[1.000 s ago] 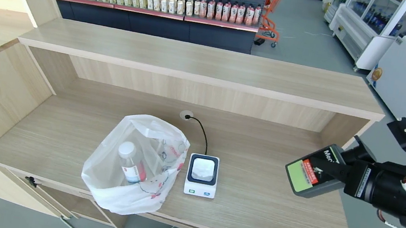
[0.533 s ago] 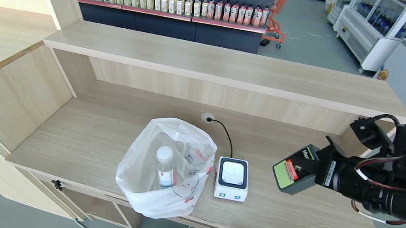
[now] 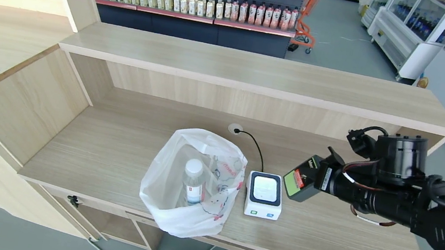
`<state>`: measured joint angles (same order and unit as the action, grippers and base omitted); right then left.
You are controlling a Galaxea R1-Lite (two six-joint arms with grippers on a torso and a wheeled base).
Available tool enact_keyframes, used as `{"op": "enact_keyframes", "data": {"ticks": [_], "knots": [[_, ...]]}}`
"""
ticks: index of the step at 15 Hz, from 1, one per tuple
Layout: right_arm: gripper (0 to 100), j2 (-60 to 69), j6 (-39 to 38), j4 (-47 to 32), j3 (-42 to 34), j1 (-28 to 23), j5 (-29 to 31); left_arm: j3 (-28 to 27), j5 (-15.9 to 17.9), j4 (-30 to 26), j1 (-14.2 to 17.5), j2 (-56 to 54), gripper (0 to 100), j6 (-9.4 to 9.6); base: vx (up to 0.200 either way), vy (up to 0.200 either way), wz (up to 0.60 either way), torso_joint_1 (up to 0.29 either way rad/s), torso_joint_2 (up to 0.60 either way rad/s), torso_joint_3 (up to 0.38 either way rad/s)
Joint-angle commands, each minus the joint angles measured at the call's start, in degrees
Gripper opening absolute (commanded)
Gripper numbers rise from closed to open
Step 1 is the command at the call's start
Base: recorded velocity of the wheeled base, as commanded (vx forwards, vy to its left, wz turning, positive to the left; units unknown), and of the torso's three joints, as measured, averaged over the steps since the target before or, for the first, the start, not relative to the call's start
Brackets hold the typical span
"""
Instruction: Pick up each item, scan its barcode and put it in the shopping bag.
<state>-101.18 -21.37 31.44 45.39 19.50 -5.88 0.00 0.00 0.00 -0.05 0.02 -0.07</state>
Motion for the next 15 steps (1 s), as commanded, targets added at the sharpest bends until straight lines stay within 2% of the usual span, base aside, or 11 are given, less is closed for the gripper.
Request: {"op": "enact_keyframes", "data": {"ticks": [1,4,8,12,15], "knots": [[0,-5.4,0.1,1.8,1.0,-0.4,-0.6,-0.1,0.0,0.0,0.0,0.0,100,-0.01,0.0,0.0,0.0,0.0,0.0,0.0],[0,-8.9,0.2,5.3,1.5,-0.4,-2.7,-0.1,0.0,0.0,0.0,0.0,100,-0.01,0.0,0.0,0.0,0.0,0.0,0.0],[0,-11.9,0.2,5.7,3.7,-0.2,-4.3,0.0,0.0,0.0,0.0,0.0,100,-0.01,0.0,0.0,0.0,0.0,0.0,0.0],[0,-16.2,-0.1,5.5,9.4,-0.1,-5.2,0.0,0.0,0.0,0.0,0.0,100,-0.01,0.0,0.0,0.0,0.0,0.0,0.0],[0,-17.5,0.0,5.6,10.0,0.2,-7.0,0.0,0.0,0.0,0.0,0.0,100,-0.01,0.0,0.0,0.0,0.0,0.0,0.0]]}}
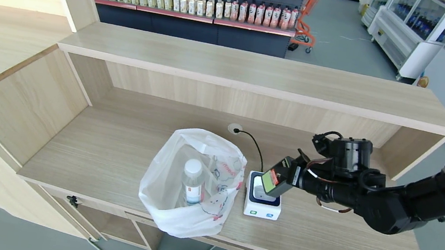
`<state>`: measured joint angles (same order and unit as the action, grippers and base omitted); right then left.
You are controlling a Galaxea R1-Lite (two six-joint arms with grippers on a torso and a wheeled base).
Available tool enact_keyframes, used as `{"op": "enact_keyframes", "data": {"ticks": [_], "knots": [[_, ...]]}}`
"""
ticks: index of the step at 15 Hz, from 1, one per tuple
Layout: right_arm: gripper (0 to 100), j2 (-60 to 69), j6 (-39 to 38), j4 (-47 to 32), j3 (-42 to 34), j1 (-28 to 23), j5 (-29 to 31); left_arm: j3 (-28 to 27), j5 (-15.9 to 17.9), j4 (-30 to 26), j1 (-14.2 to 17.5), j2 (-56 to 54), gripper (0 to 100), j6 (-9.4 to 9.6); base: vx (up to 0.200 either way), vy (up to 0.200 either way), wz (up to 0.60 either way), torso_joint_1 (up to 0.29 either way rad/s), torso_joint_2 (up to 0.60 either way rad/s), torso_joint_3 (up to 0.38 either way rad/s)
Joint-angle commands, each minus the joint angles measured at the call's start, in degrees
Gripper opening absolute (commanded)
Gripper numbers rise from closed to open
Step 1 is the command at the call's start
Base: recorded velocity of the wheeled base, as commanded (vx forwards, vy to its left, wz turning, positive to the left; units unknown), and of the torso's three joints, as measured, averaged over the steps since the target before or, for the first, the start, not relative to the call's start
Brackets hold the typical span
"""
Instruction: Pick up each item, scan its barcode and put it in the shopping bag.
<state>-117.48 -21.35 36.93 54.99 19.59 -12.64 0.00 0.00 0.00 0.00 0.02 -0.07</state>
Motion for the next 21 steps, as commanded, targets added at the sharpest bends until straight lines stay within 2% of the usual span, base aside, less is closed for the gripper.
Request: {"op": "enact_keyframes", "data": {"ticks": [1,12,21], "knots": [[0,-1.6,0.0,0.1,0.6,0.4,-0.3,0.0,0.0,0.0,0.0,0.0,100,-0.01,0.0,0.0,0.0,0.0,0.0,0.0],[0,-6.7,-0.2,0.3,5.2,2.8,-0.4,0.0,0.0,0.0,0.0,0.0,100,-0.01,0.0,0.0,0.0,0.0,0.0,0.0],[0,-7.8,-0.2,2.6,4.9,3.0,-0.1,0.0,0.0,0.0,0.0,0.0,100,-0.01,0.0,0.0,0.0,0.0,0.0,0.0]]}}
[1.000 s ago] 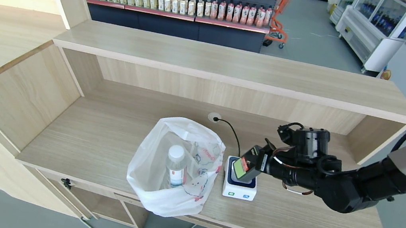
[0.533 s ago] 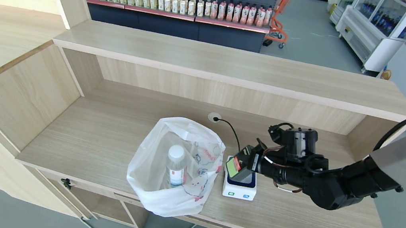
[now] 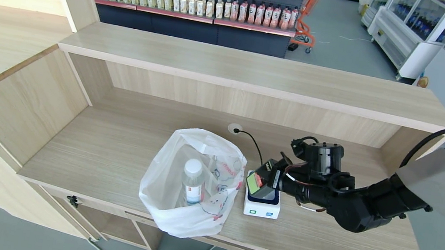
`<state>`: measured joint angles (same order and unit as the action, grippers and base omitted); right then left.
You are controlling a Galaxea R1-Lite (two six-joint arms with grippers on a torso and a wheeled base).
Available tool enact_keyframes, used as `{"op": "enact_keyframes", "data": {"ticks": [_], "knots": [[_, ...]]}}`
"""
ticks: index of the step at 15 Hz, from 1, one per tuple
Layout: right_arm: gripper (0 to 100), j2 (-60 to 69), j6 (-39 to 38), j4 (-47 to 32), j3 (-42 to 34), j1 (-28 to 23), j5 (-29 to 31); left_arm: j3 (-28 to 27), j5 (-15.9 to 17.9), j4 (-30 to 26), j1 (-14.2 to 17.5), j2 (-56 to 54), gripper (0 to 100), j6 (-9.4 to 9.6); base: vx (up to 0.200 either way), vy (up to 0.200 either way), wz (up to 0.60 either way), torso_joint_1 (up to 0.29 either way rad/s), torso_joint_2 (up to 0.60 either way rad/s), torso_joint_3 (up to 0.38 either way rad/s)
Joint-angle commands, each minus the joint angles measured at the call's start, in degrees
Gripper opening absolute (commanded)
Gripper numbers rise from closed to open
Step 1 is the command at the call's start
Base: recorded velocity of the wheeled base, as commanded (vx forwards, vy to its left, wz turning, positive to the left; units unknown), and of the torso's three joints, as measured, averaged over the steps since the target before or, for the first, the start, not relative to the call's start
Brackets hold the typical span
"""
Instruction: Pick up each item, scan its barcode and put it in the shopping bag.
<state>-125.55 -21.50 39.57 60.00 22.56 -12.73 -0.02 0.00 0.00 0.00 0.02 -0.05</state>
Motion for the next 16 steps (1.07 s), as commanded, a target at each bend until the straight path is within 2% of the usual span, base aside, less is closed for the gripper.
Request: {"op": "enact_keyframes", "data": {"ticks": [1,3,7,10,14,16], "knots": [[0,1.4,0.0,0.0,-0.1,0.0,0.2,0.0,0.0,0.0,0.0,0.0,100,-0.04,0.0,0.0,0.0,0.0,0.0,0.0],[0,5.5,0.4,-0.2,-0.9,-0.4,0.8,0.0,0.0,0.0,0.0,0.0,100,-0.04,0.0,0.0,0.0,0.0,0.0,0.0],[0,16.9,7.8,-1.0,-1.1,-2.6,0.9,0.0,0.0,0.0,0.0,0.0,100,-0.13,0.0,0.0,0.0,0.0,0.0,0.0],[0,22.8,10.6,-9.2,-0.9,-0.4,1.0,0.0,0.0,0.0,0.0,0.0,100,-0.04,0.0,0.0,0.0,0.0,0.0,0.0],[0,18.9,13.4,-10.4,2.0,1.8,1.9,0.0,0.0,0.0,0.0,0.0,100,0.05,0.0,0.2,0.0,-0.001,0.0,0.005],[0,15.5,15.5,-10.7,3.0,1.3,2.0,0.0,0.1,0.0,0.0,0.0,100,0.05,0.0,0.0,0.0,0.0,0.0,0.0]]}}
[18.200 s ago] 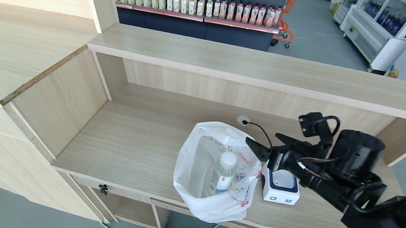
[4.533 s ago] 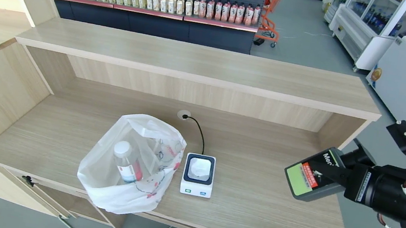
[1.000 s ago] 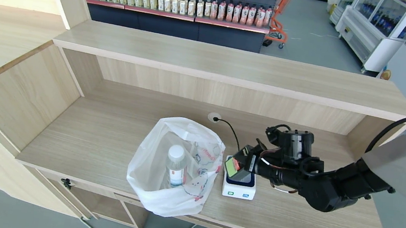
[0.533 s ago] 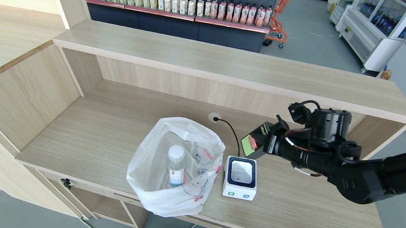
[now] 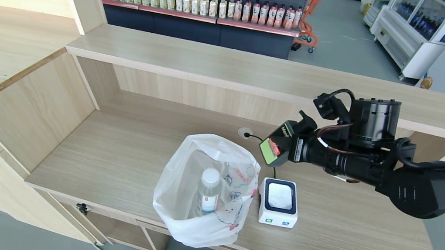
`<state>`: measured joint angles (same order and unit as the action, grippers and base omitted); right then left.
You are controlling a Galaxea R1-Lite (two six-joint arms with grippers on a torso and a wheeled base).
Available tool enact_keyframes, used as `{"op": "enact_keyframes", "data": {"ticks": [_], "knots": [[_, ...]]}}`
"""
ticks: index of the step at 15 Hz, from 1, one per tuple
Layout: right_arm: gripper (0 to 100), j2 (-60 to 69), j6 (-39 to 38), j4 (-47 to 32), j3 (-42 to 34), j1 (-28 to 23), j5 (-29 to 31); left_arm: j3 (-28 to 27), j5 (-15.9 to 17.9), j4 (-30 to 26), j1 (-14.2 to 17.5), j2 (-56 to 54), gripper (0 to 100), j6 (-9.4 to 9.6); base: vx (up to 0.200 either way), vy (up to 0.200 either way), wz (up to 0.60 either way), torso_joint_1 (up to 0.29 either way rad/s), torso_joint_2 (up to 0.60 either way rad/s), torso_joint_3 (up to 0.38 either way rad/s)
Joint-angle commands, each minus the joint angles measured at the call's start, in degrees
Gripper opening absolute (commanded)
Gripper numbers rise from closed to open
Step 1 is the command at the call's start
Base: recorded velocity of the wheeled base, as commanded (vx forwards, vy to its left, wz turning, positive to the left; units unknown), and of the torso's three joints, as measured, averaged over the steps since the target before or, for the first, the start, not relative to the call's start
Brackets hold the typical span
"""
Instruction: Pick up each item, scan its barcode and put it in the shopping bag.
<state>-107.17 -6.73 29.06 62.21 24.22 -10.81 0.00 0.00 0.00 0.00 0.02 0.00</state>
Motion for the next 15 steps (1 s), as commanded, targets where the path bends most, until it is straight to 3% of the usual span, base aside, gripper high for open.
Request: {"op": "enact_keyframes", "data": {"ticks": [1,5,7,9,15], "knots": [[0,-5.2,2.9,-0.2,1.7,-1.1,0.1,0.0,0.0,0.0,0.0,0.0,100,-0.09,0.0,0.0,0.0,0.0,0.0,0.0],[0,-13.7,9.1,1.8,3.2,-1.3,-0.4,0.0,0.0,0.0,0.0,0.0,100,-0.09,0.0,0.0,0.0,0.0,0.0,0.0],[0,-17.1,10.2,5.7,3.4,-1.2,-1.0,0.0,0.0,0.0,0.0,0.0,100,-0.09,0.0,0.0,0.0,0.0,0.0,0.0],[0,-21.9,10.5,11.9,4.1,-0.8,-5.1,0.0,0.0,0.0,0.0,0.0,100,-0.09,0.0,0.0,0.0,0.0,0.0,0.0],[0,-28.6,10.5,12.7,12.1,2.3,-5.8,0.0,0.0,0.0,0.0,0.0,100,-0.09,0.0,0.0,0.0,0.0,0.0,0.0]]}}
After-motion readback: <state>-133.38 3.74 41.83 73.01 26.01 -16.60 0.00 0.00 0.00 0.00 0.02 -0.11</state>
